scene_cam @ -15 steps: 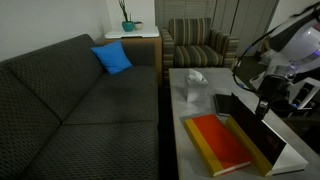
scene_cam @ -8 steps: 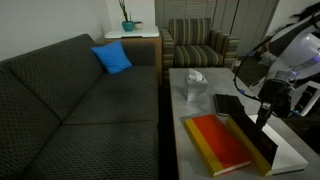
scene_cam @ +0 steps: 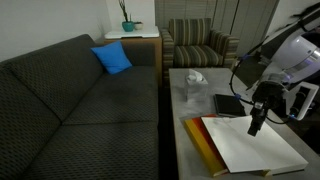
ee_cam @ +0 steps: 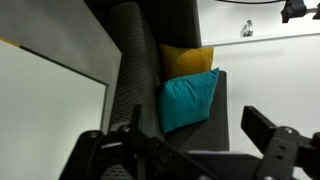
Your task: Open the cover of the black and yellow book
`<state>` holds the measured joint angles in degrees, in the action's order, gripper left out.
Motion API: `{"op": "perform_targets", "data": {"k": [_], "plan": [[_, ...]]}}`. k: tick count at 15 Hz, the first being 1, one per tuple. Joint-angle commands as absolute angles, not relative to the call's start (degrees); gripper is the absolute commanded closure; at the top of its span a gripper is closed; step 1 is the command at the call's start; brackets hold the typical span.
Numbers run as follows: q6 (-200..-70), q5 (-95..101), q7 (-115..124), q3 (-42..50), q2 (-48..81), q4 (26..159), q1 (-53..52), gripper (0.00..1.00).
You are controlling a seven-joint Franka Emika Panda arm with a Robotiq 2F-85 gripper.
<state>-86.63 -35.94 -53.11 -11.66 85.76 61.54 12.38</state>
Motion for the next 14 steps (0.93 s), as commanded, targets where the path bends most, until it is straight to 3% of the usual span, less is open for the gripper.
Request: {"op": "perform_targets", "data": {"k": [1, 9, 14], "plan": [[-86.93, -35.97, -51.08, -11.49, 85.76, 62.52, 11.69, 0.0], [-101.72, -25.9, -49.16, -8.83, 85.68, 55.36, 8.8, 0.0], [-115.78, -23.68, -50.87, -4.78, 79.57, 61.44, 6.9, 0.0]]}}
